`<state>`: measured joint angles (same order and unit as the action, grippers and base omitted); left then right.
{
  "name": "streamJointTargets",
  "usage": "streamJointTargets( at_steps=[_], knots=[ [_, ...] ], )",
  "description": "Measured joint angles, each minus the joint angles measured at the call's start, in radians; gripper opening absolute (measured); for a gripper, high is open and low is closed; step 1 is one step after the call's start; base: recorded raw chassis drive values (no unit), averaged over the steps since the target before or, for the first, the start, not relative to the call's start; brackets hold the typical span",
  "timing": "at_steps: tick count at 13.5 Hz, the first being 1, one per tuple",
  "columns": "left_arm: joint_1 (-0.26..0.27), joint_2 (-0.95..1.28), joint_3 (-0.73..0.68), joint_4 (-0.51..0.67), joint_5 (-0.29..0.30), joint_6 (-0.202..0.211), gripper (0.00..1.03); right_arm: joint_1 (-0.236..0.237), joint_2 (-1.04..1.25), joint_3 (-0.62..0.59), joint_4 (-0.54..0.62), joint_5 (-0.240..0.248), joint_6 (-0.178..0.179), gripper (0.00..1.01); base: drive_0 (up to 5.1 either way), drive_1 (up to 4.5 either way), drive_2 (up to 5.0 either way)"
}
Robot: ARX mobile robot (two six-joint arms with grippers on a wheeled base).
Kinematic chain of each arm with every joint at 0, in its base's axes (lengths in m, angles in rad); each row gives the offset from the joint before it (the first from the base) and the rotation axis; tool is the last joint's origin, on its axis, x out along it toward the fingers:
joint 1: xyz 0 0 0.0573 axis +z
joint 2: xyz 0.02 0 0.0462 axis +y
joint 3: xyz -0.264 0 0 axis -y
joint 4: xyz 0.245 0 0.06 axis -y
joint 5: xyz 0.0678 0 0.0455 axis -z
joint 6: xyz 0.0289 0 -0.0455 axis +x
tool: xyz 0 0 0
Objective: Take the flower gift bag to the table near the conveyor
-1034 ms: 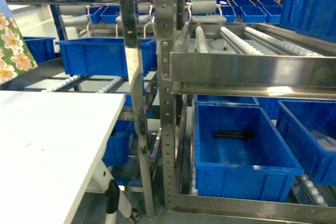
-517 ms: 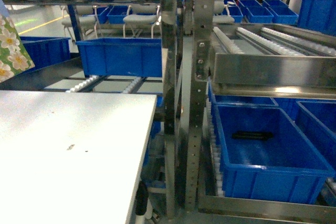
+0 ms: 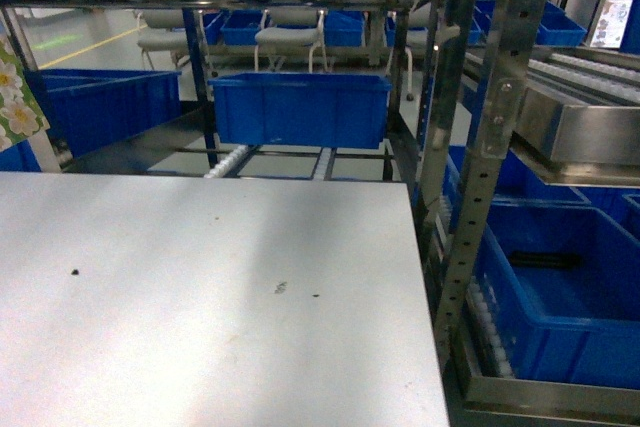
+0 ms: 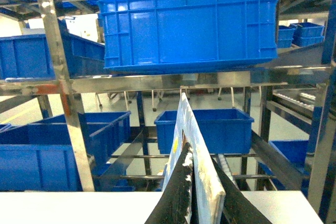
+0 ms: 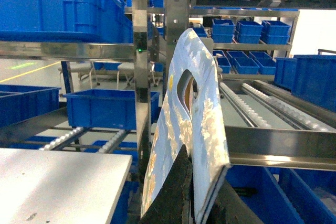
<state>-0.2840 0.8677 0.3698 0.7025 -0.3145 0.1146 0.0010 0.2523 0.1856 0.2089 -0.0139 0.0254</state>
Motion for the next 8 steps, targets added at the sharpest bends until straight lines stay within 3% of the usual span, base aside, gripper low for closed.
streamJointTargets(
  at_steps=[8],
  knots=[
    [0.000,0.001,0.000,0.000,0.000,0.000,0.02,0.000,-0.001,0.000,-0.002,0.000,0.000,0.02,-5.0,2.36,2.4]
  ],
)
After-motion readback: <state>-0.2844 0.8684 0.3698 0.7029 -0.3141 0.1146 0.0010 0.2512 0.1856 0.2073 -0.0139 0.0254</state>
